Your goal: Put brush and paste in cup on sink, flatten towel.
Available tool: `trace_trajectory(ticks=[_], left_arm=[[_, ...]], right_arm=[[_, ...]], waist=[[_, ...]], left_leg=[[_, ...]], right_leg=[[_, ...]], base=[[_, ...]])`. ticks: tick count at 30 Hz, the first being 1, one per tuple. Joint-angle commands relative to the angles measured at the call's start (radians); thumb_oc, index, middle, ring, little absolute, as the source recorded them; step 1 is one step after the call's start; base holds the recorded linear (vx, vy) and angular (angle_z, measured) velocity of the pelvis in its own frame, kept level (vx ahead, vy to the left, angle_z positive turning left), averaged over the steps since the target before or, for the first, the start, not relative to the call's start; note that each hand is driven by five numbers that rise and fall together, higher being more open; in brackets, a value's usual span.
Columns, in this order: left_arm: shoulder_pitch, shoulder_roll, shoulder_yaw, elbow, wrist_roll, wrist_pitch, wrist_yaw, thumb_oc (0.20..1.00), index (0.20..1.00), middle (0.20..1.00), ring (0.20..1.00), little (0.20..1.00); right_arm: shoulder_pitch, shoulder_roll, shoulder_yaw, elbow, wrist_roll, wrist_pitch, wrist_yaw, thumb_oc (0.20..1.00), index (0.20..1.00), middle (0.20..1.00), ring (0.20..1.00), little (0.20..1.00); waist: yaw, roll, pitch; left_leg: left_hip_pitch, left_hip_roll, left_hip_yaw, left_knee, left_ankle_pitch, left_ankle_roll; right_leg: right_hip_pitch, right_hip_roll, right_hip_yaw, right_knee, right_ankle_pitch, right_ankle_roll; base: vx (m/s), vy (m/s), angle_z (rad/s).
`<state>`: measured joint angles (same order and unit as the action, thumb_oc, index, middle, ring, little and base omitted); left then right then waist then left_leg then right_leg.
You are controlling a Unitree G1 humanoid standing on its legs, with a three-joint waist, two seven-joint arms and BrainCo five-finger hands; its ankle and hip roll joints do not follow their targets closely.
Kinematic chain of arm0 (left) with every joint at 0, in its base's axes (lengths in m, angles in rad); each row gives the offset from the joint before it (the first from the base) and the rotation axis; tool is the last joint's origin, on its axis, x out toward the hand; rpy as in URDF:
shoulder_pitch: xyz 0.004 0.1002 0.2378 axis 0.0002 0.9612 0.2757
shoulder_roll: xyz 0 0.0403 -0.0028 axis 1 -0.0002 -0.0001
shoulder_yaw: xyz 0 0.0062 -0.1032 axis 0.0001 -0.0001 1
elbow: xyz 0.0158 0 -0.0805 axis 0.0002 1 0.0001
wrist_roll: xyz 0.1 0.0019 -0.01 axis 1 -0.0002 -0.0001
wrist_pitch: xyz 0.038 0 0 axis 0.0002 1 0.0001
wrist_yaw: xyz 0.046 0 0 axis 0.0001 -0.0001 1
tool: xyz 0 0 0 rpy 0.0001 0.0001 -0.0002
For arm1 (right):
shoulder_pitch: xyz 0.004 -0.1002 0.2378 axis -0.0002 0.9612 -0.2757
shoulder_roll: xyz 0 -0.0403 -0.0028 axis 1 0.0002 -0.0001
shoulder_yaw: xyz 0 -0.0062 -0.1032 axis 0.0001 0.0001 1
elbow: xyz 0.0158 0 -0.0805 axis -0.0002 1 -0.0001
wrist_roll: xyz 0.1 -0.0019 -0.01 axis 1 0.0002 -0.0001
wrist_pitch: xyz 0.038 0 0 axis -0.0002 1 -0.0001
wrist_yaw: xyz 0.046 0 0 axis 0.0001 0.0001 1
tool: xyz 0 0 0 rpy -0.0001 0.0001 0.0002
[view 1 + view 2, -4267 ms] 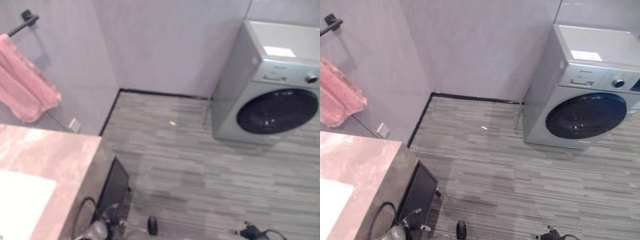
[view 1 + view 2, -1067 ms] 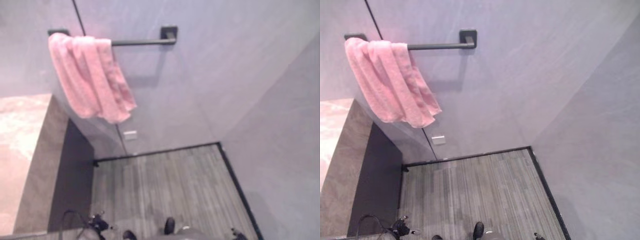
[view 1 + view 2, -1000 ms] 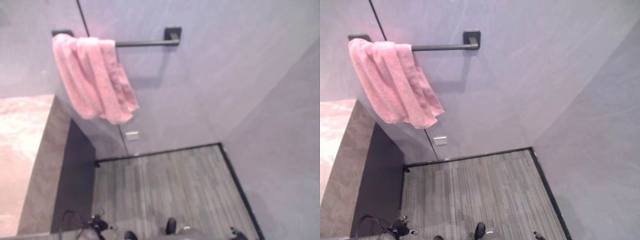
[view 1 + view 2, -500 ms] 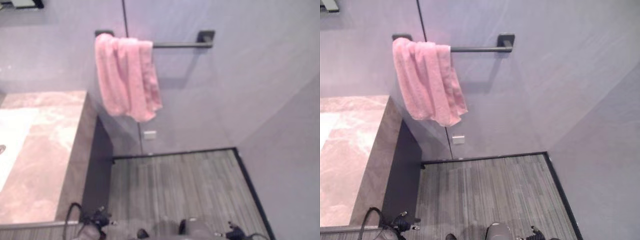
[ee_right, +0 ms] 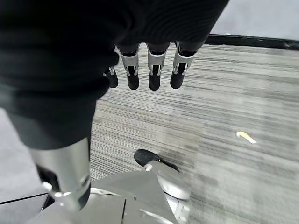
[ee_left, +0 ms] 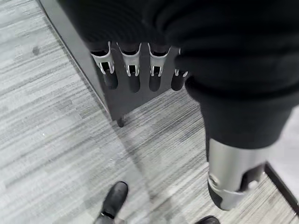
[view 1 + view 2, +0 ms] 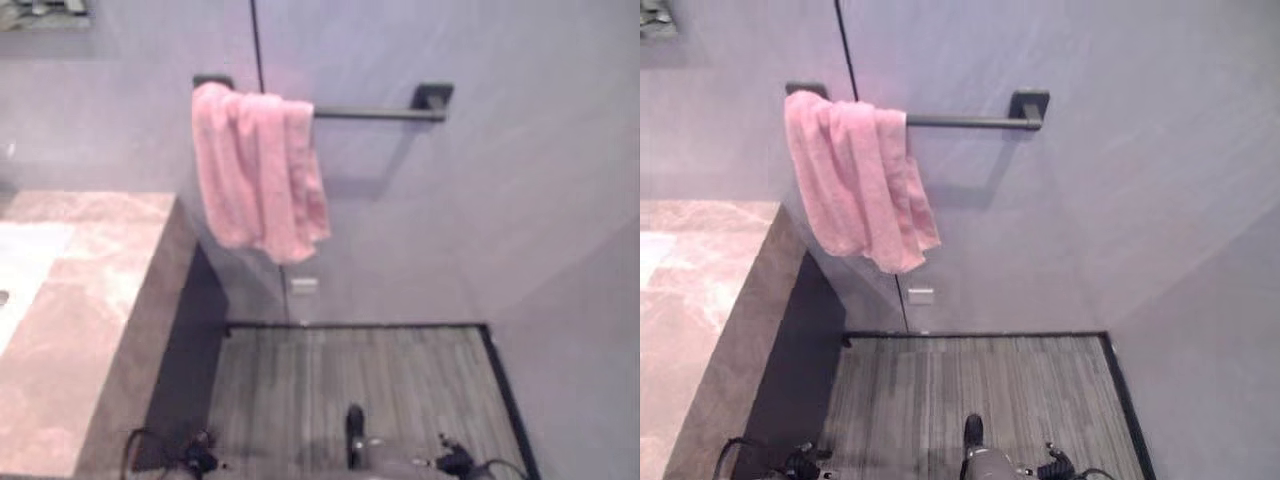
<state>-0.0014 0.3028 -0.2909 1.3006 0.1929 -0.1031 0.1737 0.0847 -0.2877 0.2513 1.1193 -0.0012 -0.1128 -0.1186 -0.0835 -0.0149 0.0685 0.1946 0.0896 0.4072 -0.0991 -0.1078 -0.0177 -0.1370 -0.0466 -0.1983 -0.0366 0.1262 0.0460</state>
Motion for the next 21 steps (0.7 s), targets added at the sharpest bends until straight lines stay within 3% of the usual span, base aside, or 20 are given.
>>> trace_trajectory(ticks=[1, 2, 3, 5, 8, 9, 10, 11, 13, 17, 21], left_arm=[[-0.05, 0.032, 0.039, 0.015, -0.023, -0.017, 0.019, 1.0, 1.0, 1.0, 1.0, 1.0], [-0.052, 0.037, 0.038, 0.015, -0.022, -0.018, 0.014, 1.0, 1.0, 1.0, 1.0, 1.0], [-0.062, 0.047, 0.031, 0.007, -0.018, -0.022, 0.015, 1.0, 1.0, 1.0, 1.0, 1.0], [-0.083, 0.05, 0.022, -0.002, -0.017, -0.023, 0.022, 1.0, 1.0, 1.0, 1.0, 1.0], [-0.096, 0.059, 0.021, -0.008, -0.027, -0.024, 0.029, 1.0, 1.0, 1.0, 1.0, 1.0], [-0.095, 0.068, 0.024, -0.014, -0.035, -0.031, 0.042, 1.0, 1.0, 1.0, 1.0, 1.0], [-0.095, 0.069, 0.024, -0.014, -0.035, -0.03, 0.042, 1.0, 1.0, 1.0, 1.0, 1.0], [-0.095, 0.078, 0.02, -0.014, -0.034, -0.034, 0.046, 1.0, 1.0, 1.0, 1.0, 1.0], [-0.079, 0.085, 0.033, -0.015, -0.029, -0.036, 0.045, 1.0, 1.0, 1.0, 1.0, 1.0], [-0.07, 0.096, 0.027, -0.006, -0.005, -0.038, 0.028, 1.0, 1.0, 1.0, 1.0, 1.0], [-0.064, 0.111, 0.024, -0.007, 0.019, -0.038, 0.022, 1.0, 1.0, 1.0, 1.0, 1.0]], right_arm=[[-0.04, -0.03, 0.016, 0.011, -0.012, -0.027, -0.014, 1.0, 1.0, 1.0, 1.0, 1.0], [-0.047, -0.047, 0.011, 0.002, -0.01, -0.031, -0.016, 1.0, 1.0, 1.0, 1.0, 1.0], [-0.054, -0.076, 0.002, -0.008, -0.004, -0.038, -0.029, 1.0, 1.0, 1.0, 1.0, 1.0], [-0.061, -0.094, -0.009, -0.005, -0.006, -0.038, -0.041, 1.0, 1.0, 1.0, 1.0, 1.0], [-0.058, -0.11, -0.017, -0.001, -0.019, -0.032, -0.048, 1.0, 1.0, 1.0, 1.0, 1.0], [-0.062, -0.123, -0.023, 0.009, -0.029, -0.031, -0.063, 1.0, 1.0, 1.0, 1.0, 1.0], [-0.062, -0.123, -0.024, 0.009, -0.029, -0.031, -0.063, 1.0, 1.0, 1.0, 1.0, 1.0], [-0.081, -0.134, -0.014, 0.015, -0.047, -0.031, -0.064, 1.0, 1.0, 1.0, 1.0, 1.0], [-0.087, -0.142, -0.006, -0.012, -0.053, -0.032, -0.051, 1.0, 1.0, 1.0, 1.0, 1.0], [-0.078, -0.157, -0.004, -0.044, -0.077, -0.031, -0.033, 1.0, 1.0, 1.0, 1.0, 1.0], [-0.071, -0.154, -0.029, -0.049, -0.078, -0.03, -0.039, 1.0, 1.0, 1.0, 1.0, 1.0]], waist=[[-0.007, -0.034, 0.03], [-0.008, -0.036, 0.031], [-0.002, -0.046, 0.045], [0.001, -0.052, 0.069], [-0.006, -0.061, 0.075], [-0.003, -0.065, 0.071], [-0.002, -0.066, 0.071], [0.007, -0.061, 0.066], [0.01, -0.055, 0.051], [0.016, -0.04, 0.041], [0.013, -0.025, 0.032]], left_leg=[[-0.019, -0.03, -0.069, 0.026, 0.008, 0.003], [-0.041, -0.008, -0.078, 0.074, 0.02, -0.012], [-0.109, 0.019, -0.091, 0.221, 0.043, -0.034], [-0.184, 0.031, -0.114, 0.349, 0.066, -0.051], [-0.219, 0.015, -0.133, 0.261, 0.073, -0.048], [-0.247, 0.03, -0.147, 0.138, 0.115, -0.05], [-0.247, 0.029, -0.146, 0.135, 0.118, -0.049], [-0.244, 0.032, -0.201, 0.083, 0.154, -0.042], [-0.218, 0.021, -0.217, 0.08, 0.121, -0.034], [-0.187, -0.007, -0.215, 0.056, 0.109, -0.022], [-0.14, -0.029, -0.166, 0.014, 0.101, -0.008]], right_leg=[[0.023, -0.01, 0.034, 0.082, -0.087, 0.061], [0.028, 0.005, 0.041, 0.082, -0.103, 0.046], [0.051, 0.013, 0.033, 0.074, -0.129, 0.019], [0.076, 0.009, 0.007, 0.07, -0.145, -0.001], [0.095, -0.012, -0.023, 0.057, -0.151, 0.004], [0.097, -0.028, -0.032, 0.061, -0.146, 0.009], [0.096, -0.029, -0.032, 0.06, -0.145, 0.008], [0.08, -0.028, -0.01, 0.081, -0.15, 0.002], [0.085, -0.03, 0.026, 0.087, -0.152, 0.007], [0.104, -0.045, 0.058, 0.067, -0.139, 0.021], [0.115, -0.064, 0.085, 0.045, -0.112, 0.043]], base=[[0.18, -0.253, 0.02], [0.2, -0.362, 0.03], [0.21, -0.431, 0.16], [0.1, -0.246, 0.37], [0.06, -0.043, 0.42], [0.07, 0.013, 0.66], [0.15, 0.071, 0.37], [0.15, 0.132, -0.15], [0.19, 0.194, -0.77], [0.1, 0.182, -0.66], [0.09, 0.214, -0.29]])
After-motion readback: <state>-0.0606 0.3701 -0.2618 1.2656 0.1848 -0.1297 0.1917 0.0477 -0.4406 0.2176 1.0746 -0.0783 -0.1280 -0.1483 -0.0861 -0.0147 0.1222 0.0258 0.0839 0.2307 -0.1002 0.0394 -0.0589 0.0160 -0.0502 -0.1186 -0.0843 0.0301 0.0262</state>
